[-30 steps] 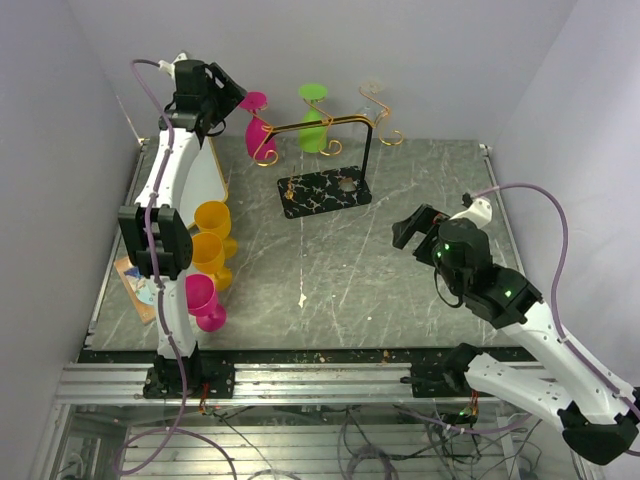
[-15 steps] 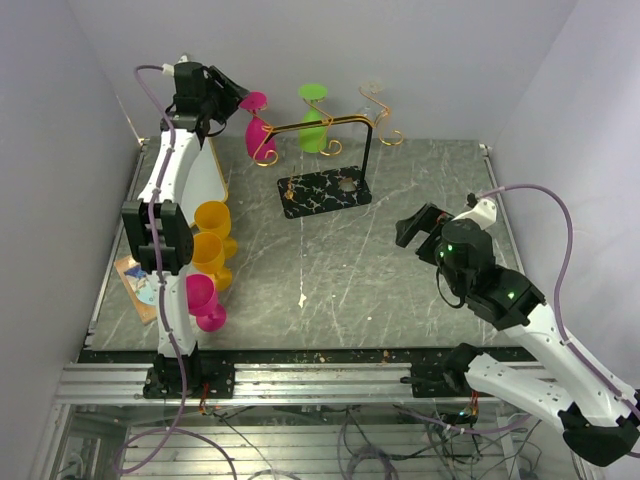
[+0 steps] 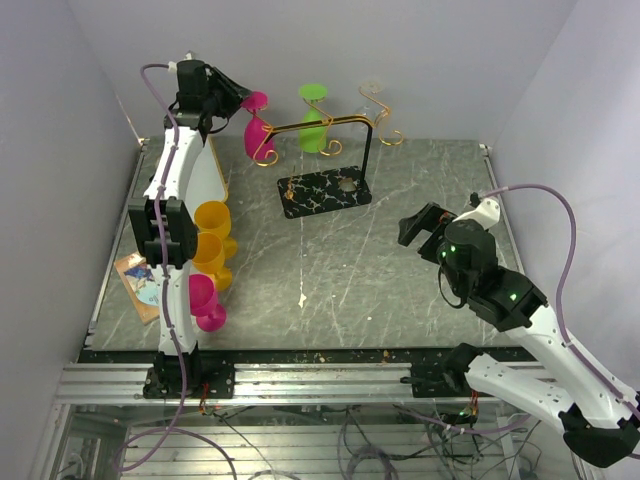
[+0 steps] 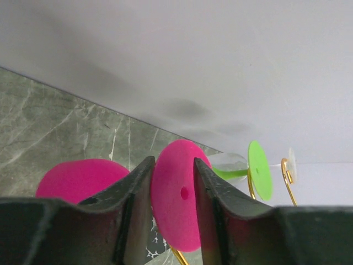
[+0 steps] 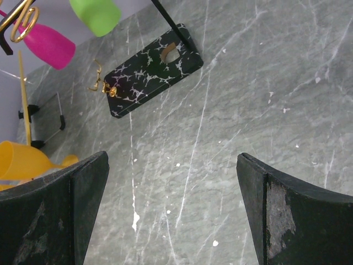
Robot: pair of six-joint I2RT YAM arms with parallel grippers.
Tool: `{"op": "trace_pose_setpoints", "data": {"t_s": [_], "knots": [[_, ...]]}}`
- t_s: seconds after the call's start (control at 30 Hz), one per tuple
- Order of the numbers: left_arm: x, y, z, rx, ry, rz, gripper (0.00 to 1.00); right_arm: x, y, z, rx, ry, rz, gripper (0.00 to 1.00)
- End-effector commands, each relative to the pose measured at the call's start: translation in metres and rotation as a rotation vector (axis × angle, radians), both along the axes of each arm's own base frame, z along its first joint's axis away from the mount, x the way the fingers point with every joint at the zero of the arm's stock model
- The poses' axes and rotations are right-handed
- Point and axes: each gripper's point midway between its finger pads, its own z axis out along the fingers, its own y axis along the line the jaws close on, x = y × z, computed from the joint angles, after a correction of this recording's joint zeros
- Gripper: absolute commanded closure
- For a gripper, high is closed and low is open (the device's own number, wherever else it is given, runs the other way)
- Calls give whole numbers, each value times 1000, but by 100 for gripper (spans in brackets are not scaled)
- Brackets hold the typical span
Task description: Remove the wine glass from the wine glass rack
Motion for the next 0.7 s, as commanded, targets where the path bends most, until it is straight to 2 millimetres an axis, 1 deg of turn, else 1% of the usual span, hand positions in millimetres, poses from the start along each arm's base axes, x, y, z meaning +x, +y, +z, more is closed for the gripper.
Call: {"op": "trace_pose_setpoints", "data": {"t_s": [0.0,0.03,0.1,0.17,0.33,0.5,0.57,0.67], "knots": [[3,-3,22,-14,-60,-28,58,3,-12,16,-25,-47,-48,0],[3,-3,22,-14,-61,-29,61,3,-13,18,-23,-54,-51,0],[2,-3,24,-12,-63,-31,64,3,-13,20,-18,-63,-52,0],[2,-3,25,-11,-64,-33,72,3,-12,21,-10,-67,-48,0],[2,-3,29,-30,-69,-44,80,3,-11,20,-5,-61,-48,0],[-1,-5,42,-61,-95,-53,90,2,-12,22,0,-66,-51,0],[-2,-6,46,-95,-101,-64,93,2,-13,22,0,-65,-53,0],[-6,-6,53,-123,-112,-80,93,2,-13,21,-2,-63,-55,0]]}}
